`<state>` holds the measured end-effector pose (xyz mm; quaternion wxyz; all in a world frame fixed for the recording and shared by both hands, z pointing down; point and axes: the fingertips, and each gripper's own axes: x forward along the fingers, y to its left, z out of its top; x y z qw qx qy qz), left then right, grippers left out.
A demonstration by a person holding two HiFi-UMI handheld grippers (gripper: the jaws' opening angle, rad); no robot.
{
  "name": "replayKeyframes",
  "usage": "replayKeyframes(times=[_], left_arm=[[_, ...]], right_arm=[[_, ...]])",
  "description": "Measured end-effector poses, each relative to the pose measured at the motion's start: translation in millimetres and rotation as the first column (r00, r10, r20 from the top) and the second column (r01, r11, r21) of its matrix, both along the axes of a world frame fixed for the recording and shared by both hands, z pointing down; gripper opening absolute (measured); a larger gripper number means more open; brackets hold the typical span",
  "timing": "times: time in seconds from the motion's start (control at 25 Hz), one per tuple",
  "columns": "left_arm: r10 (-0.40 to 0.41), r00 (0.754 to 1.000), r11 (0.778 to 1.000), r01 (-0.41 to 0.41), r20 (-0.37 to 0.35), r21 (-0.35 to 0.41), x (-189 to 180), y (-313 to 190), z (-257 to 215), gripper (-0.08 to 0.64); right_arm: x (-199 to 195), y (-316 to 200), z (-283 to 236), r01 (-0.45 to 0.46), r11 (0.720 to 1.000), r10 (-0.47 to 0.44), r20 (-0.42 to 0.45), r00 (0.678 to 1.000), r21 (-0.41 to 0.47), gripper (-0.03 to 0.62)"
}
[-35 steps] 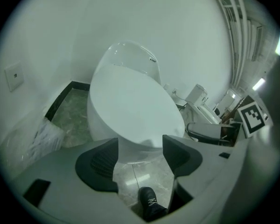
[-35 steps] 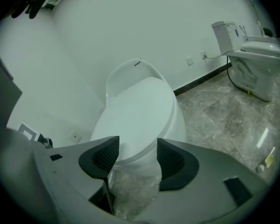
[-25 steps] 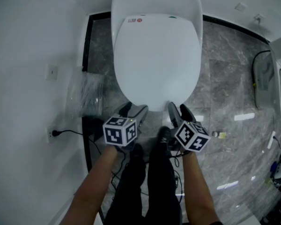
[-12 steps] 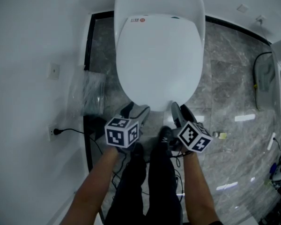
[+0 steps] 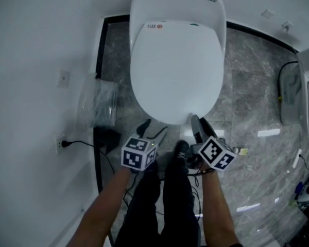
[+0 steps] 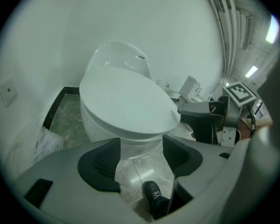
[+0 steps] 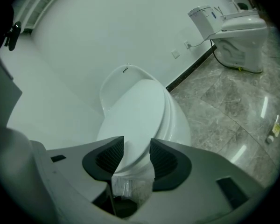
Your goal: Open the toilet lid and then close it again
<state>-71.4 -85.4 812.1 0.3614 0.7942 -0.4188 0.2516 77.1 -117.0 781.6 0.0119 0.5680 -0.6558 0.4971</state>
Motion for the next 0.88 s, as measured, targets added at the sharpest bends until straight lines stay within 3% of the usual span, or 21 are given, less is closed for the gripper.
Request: replayKeyframes(times=[0.2, 0.36, 0.64, 0.76, 0.88], left_arm=[[0.015, 1.0, 1.0, -0.015, 0.003, 0.017, 9.3, -2.9, -4.5, 0.285], [0.04, 0.999, 0.997, -0.041, 0.02, 0.068, 15.8, -8.0, -18.5, 0.202], [0.06, 0.998, 0.994, -0.062, 0.025, 0.09, 21.9, -7.1, -34.1, 0.158], [0.046, 0.997, 0.991, -0.054, 0.066, 0.124, 24.6, -11.5, -41.5, 0.043], [0.021, 0.997, 0.989, -0.03, 0.068, 0.142, 26.5, -16.3, -50.1, 0.018]], right_arm=[[0.8, -1.4, -11.4, 0.0, 1.0, 0.0, 0.024, 1.0, 0.009, 0.184], [0.9, -1.6, -23.4, 0.003, 1.0, -0.003, 0.04, 0.999, 0.016, 0.184], [2.0, -2.1, -36.6, 0.005, 1.0, -0.005, 0.054, 0.999, 0.011, 0.184], [2.8, -4.8, -46.0, 0.011, 1.0, -0.012, 0.061, 0.998, 0.022, 0.184], [1.7, -6.8, -56.6, 0.02, 0.999, -0.022, 0.067, 0.998, 0.032, 0.184]])
